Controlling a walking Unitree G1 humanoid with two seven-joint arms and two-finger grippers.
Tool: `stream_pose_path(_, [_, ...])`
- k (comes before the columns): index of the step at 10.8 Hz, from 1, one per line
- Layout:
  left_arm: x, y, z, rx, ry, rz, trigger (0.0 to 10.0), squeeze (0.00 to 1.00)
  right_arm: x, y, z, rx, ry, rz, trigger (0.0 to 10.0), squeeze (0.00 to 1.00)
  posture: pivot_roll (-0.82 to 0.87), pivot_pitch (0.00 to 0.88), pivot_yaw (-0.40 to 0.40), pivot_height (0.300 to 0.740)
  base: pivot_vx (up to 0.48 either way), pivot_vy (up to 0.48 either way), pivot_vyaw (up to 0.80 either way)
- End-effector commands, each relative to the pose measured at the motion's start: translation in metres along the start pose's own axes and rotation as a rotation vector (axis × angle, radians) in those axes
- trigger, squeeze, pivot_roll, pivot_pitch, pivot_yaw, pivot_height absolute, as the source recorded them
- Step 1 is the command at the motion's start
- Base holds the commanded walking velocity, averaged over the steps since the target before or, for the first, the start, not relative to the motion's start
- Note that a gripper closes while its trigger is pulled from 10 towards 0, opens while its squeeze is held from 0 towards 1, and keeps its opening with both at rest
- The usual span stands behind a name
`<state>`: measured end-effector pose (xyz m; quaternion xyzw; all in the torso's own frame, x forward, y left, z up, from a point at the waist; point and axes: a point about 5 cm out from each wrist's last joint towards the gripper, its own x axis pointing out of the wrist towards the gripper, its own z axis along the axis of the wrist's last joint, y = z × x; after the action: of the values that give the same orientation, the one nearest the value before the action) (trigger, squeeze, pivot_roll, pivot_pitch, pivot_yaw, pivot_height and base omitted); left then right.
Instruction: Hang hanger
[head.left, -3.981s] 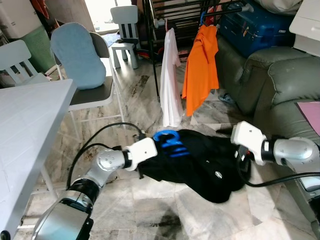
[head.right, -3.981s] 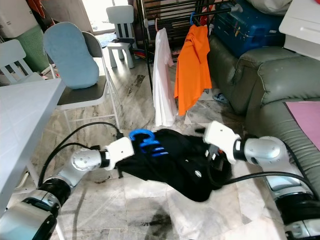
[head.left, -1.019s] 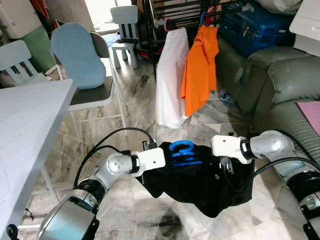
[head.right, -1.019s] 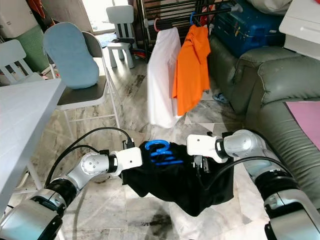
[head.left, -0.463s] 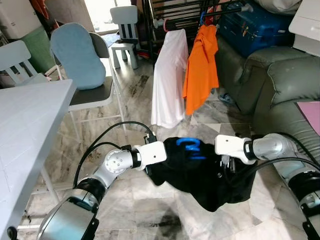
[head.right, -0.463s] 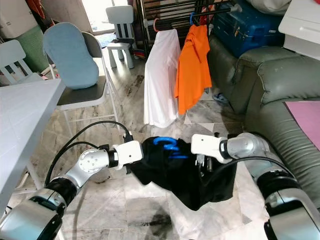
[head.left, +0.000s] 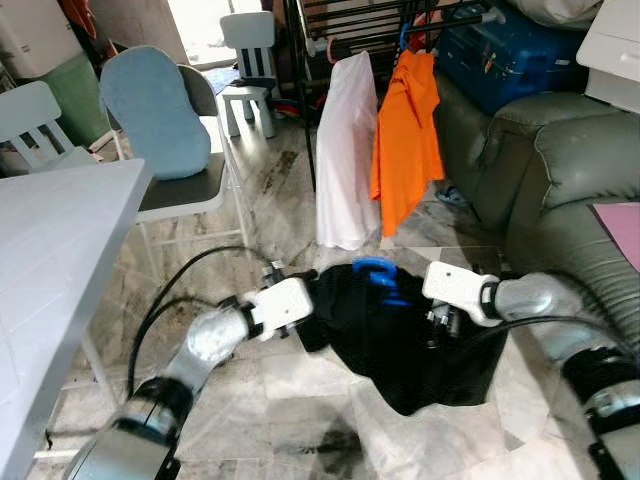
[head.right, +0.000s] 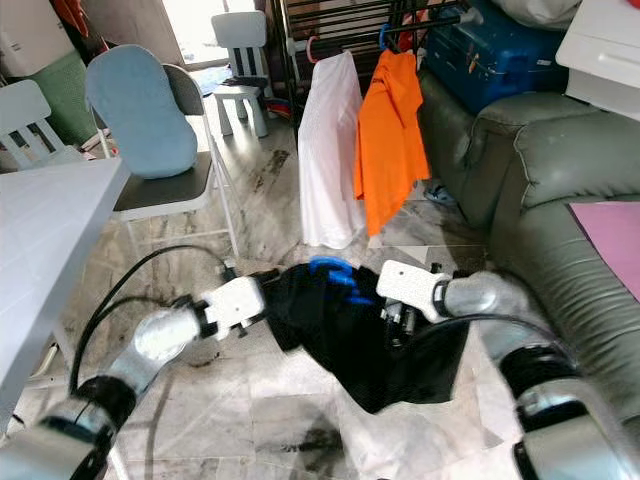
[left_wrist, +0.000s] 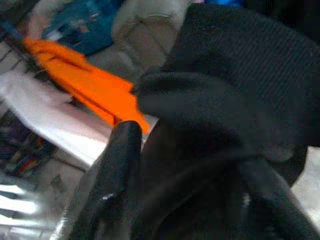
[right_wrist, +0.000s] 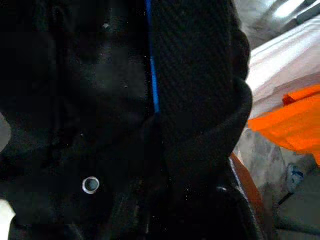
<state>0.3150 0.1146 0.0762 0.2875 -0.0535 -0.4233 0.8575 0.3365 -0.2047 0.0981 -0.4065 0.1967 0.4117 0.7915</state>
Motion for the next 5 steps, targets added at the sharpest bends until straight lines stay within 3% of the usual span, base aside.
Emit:
stream_pose_path(1, [-0.006, 0.007, 0.000, -0.001, -0.009, 0.046, 10.0, 1.00, 0.000, -0.004, 0.002, 0.042, -0.024, -0.054, 0.0, 0.00, -0.24, 0.000, 0.105, 0.740, 0.000, 0.000, 0.00])
stream_pose_path(3, [-0.012, 0.010, -0.005, -0.150, -0.024, 0.255, 10.0, 1.00, 0.006, -0.002, -0.003, 0.237, -0.043, -0.201, 0.0, 0.00, -0.24, 0.000, 0.108, 0.740, 0.000, 0.000, 0.00])
stream_pose_path(4, [-0.013, 0.011, -0.006, -0.195, -0.025, 0.316, 10.0, 1.00, 0.007, 0.000, -0.005, 0.271, -0.044, -0.227, 0.0, 0.00, -0.24, 0.000, 0.108, 0.740, 0.000, 0.000, 0.00])
stream_pose_path(5, [-0.017, 0.012, -0.009, -0.301, -0.029, 0.464, 10.0, 1.00, 0.007, 0.005, -0.012, 0.383, -0.044, -0.307, 0.0, 0.00, -0.24, 0.000, 0.109, 0.740, 0.000, 0.000, 0.00])
